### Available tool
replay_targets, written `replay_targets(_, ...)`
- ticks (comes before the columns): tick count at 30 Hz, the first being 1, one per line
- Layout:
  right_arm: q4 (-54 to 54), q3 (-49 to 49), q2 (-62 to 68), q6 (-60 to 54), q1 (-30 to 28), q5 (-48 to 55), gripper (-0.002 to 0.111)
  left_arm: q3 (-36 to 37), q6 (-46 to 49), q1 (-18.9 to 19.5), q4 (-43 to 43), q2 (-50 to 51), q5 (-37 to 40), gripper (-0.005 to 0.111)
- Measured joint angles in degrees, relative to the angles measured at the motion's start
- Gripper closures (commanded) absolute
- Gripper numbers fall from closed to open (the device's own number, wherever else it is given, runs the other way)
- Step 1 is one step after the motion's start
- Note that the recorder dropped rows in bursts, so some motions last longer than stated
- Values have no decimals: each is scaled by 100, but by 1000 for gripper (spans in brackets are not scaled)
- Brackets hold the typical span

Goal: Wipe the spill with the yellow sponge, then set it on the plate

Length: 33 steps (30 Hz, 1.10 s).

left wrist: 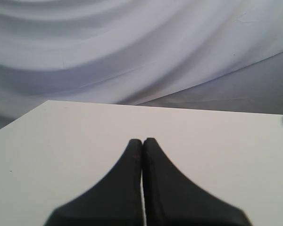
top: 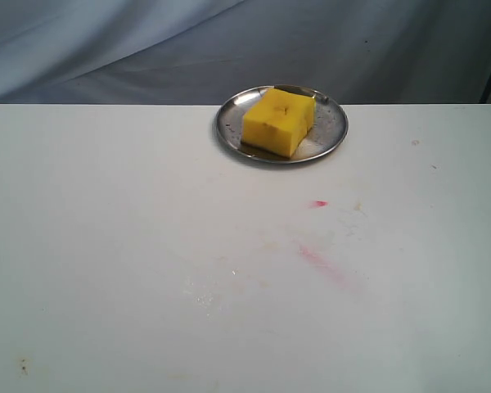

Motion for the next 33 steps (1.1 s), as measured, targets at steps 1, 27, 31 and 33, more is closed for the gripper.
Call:
replay_targets(1,-54,0,0,0,0,0,108,0,0,0,0,0,0,107)
replay_targets(27,-241,0,0,0,0,0,108,0,0,0,0,0,0,107)
replay_targets(31,-251,0,0,0,0,0,108,0,0,0,0,0,0,107)
replay_targets(33,-251,0,0,0,0,0,108,0,0,0,0,0,0,107)
